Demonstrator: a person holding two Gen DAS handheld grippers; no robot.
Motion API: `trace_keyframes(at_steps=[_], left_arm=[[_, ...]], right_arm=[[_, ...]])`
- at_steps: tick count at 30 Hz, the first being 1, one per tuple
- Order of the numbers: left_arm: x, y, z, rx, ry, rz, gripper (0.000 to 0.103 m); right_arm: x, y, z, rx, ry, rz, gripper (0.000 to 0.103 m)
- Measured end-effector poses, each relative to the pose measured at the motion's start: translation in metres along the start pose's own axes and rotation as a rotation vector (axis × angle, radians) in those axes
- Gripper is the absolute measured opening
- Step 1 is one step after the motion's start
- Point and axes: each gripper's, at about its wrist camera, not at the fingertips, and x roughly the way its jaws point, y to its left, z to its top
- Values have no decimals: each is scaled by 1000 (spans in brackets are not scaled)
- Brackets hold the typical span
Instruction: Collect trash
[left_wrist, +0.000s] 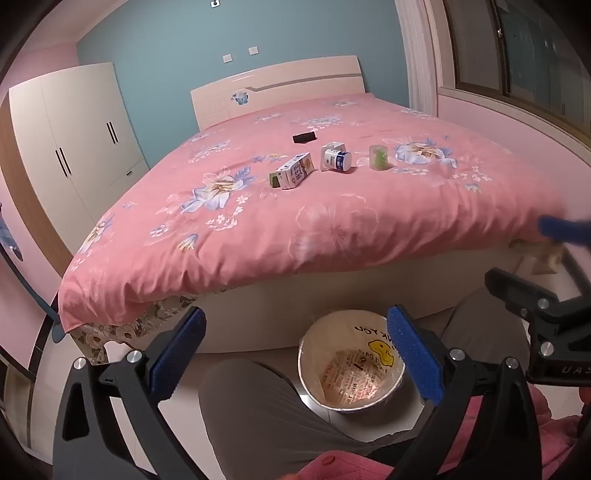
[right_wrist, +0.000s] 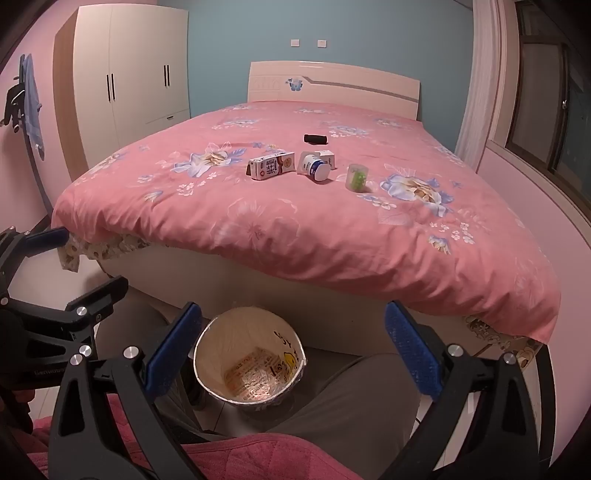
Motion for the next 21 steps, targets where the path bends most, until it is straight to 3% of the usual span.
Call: trace_keyframes(at_steps=[21], left_arm=[[-2, -3, 7, 0, -6, -3, 100]], right_arm=[[-2, -7, 2, 24, -8, 0, 97]])
